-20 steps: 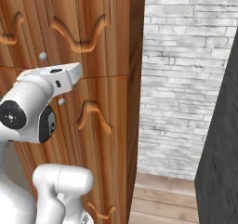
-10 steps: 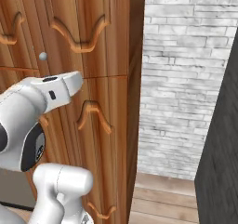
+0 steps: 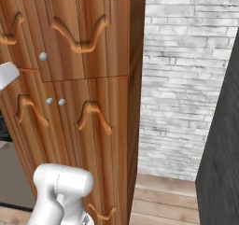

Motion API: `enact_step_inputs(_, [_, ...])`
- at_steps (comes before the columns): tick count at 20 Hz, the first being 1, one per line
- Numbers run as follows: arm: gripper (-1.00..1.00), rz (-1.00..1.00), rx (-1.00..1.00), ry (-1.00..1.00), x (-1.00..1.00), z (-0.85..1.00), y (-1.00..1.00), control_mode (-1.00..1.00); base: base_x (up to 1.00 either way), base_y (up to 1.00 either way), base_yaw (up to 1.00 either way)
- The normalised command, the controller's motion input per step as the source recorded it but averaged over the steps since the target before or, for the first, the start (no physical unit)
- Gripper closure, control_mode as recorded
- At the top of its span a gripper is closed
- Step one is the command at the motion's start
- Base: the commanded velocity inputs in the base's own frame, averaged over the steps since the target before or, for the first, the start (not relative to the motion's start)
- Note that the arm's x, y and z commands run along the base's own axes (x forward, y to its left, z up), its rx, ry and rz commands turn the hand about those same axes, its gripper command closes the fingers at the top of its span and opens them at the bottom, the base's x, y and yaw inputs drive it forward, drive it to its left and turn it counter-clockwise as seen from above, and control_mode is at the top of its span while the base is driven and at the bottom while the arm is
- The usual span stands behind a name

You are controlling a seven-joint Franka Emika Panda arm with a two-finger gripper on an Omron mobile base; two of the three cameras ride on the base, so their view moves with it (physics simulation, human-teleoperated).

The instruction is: Open the cabinet, retrieve the rolling pin, and place it next to the meat on the cutting board to prepare for tenderizing.

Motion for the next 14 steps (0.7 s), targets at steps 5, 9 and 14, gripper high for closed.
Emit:
enact_step_inputs(5, [-1.00, -0.14, -0.15, 0.01, 0.51, -0.03, 0.94, -1.00, 0.00, 0.00, 0.00])
enact_step_inputs(9, [-1.00, -0.15, -0.18, 0.12, 0.67, -0.15, 0.92, -1.00, 0.00, 0.00, 0.00])
enact_step_inputs(14, [-1.00, -0.08, -0.16, 0.12, 0.63, -0.20, 0.76, -1.00, 0.00, 0.00, 0.00])
